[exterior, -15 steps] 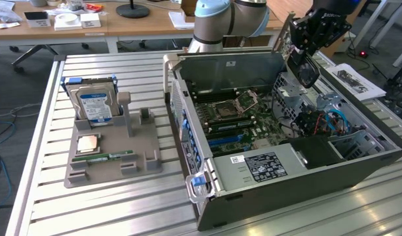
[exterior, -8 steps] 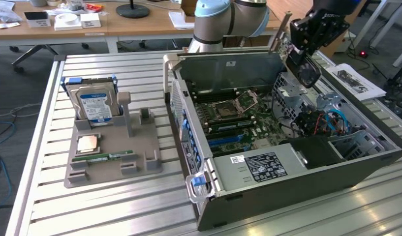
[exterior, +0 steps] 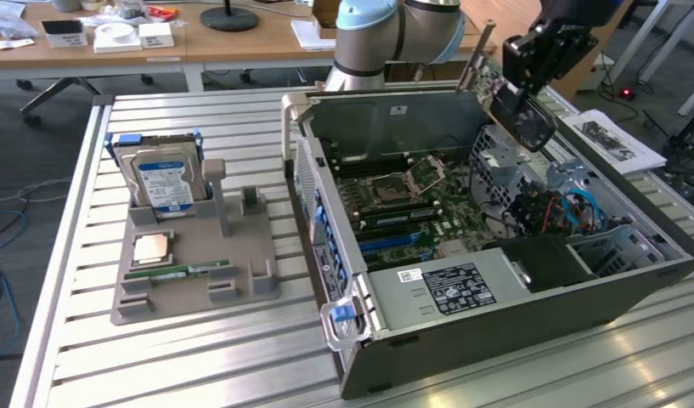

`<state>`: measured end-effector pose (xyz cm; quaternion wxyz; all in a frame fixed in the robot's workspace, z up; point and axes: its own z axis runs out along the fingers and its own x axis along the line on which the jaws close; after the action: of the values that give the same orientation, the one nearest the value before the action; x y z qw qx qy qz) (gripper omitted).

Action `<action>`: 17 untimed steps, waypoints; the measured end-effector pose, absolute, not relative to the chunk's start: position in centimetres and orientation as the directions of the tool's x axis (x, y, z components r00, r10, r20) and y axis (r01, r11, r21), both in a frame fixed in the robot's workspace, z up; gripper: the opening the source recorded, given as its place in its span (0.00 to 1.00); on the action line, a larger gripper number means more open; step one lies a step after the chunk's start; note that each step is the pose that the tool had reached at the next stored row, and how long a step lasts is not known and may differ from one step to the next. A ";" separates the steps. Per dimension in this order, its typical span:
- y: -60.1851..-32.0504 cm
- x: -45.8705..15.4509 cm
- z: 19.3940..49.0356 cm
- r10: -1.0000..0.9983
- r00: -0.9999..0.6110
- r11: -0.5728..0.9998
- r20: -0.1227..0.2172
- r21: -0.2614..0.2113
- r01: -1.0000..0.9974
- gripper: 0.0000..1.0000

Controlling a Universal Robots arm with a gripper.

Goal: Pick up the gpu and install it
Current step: 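Insert the gpu into the slot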

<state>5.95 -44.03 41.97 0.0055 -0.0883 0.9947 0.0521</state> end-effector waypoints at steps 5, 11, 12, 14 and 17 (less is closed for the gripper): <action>-44.0 5.9 41.9 -0.249 -0.968 0.963 -0.020 0.103 -0.249 0.27; -44.0 5.9 41.9 -0.331 -0.943 0.938 -0.020 0.103 -0.331 0.27; -44.0 5.9 41.9 -0.344 -0.939 0.933 -0.020 0.103 -0.344 0.27; -44.0 5.9 41.9 -0.368 -0.929 0.924 -0.020 0.103 -0.368 0.27; -44.0 5.9 41.9 -0.382 -0.924 0.919 -0.020 0.103 -0.382 0.27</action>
<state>5.91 -44.04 41.86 -0.0002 -0.1949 0.9794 0.0524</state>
